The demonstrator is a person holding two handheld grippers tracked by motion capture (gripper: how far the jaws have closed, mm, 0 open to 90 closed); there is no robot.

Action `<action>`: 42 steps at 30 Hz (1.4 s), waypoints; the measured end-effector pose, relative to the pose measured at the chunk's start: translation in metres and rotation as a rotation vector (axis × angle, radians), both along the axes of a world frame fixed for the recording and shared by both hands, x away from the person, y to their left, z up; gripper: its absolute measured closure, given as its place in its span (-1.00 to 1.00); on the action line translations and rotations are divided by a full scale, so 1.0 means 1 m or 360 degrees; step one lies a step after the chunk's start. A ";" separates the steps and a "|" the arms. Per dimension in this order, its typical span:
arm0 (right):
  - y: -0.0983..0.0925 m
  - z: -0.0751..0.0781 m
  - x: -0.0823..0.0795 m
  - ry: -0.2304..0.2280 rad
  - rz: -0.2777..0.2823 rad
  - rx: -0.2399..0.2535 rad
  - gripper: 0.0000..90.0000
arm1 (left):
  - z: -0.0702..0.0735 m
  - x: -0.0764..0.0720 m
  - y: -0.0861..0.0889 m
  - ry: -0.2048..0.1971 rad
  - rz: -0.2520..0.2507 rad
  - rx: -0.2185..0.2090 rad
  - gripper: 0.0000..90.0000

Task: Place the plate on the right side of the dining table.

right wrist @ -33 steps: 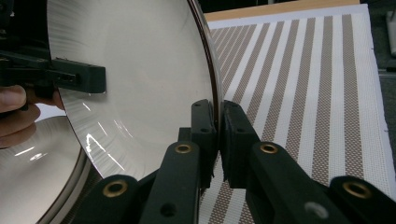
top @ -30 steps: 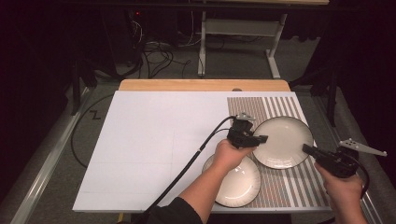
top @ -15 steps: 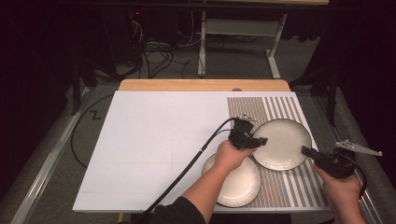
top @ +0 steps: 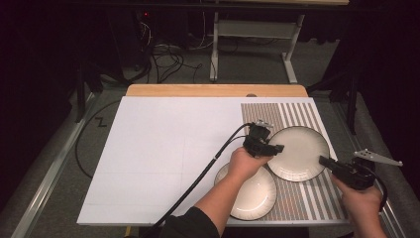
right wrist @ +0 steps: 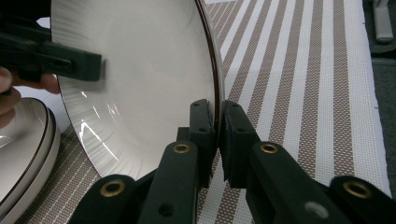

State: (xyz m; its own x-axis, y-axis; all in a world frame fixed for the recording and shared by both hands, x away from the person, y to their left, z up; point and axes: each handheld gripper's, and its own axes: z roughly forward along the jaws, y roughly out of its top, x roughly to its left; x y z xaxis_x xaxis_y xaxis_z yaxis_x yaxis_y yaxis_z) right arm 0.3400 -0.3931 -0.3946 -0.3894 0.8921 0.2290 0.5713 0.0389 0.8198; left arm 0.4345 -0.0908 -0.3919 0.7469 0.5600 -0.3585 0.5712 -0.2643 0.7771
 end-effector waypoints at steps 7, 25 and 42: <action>0.001 -0.001 0.005 -0.0002 -0.0015 0.0018 0.92 | 0.014 -0.010 0.022 -0.0141 0.0025 0.0002 -0.03; 0.006 -0.002 0.014 0.0055 -0.0067 -0.0008 0.88 | 0.017 -0.061 0.138 -0.0344 0.0216 -0.0088 -0.45; 0.007 -0.006 0.028 0.0152 -0.0108 -0.0039 0.81 | 0.006 -0.127 0.253 -0.0500 0.0420 -0.0057 -0.68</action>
State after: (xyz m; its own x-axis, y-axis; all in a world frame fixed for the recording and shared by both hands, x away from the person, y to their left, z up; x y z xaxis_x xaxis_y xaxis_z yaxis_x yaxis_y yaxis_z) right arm 0.3684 -0.3858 -0.4006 -0.3051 0.9216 0.2399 0.6488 0.0167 0.7608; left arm 0.3072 0.1626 -0.3854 0.6554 0.7384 -0.1587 0.3491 -0.1098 0.9306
